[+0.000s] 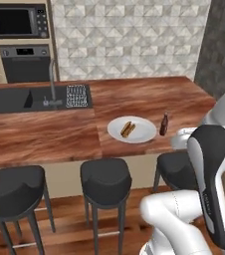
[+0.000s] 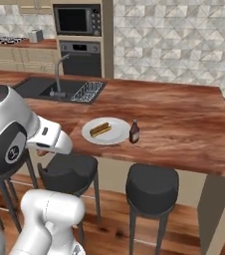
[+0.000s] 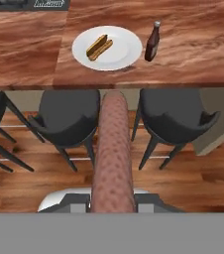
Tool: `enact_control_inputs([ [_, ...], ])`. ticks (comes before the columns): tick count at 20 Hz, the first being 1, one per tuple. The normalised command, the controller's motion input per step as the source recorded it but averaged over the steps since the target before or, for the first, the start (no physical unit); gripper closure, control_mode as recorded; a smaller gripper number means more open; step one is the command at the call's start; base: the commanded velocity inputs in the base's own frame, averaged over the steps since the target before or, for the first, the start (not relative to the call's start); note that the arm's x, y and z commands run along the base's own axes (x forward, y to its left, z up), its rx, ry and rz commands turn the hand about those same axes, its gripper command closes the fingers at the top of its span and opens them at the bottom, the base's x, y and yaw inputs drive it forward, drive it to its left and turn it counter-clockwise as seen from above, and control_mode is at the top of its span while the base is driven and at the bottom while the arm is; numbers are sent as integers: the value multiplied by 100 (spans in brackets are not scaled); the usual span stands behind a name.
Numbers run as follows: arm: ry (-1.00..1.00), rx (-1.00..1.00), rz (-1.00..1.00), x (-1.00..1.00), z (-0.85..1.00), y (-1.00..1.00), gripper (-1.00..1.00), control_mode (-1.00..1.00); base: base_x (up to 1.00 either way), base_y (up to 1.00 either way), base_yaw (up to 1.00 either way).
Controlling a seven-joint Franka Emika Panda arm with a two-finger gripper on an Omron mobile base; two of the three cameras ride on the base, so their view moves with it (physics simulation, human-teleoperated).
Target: Move the hot dog bun to the plate on the dining table and place the condiment next to that plate. Then navigate to the fridge and take the sausage and place it on the plate as well.
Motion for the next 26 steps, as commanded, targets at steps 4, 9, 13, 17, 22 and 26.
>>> enact_control_inputs([
  [4, 0, 0, 0, 0, 0, 0, 100, 100, 75, -23, 12],
  [9, 0, 0, 0, 0, 0, 0, 100, 100, 67, -13, 2],
  [13, 6, 2, 0, 14, -5, -4, 100, -100, 41, -4, -1],
  [17, 23, 12, 0, 75, -56, -40, 100, -100, 0, 0, 0],
  [22, 18, 11, 0, 91, -83, -31, 100, -100, 0, 0, 0],
  [26, 12, 1, -2, 100, -97, -1, 100, -100, 0, 0, 0],
])
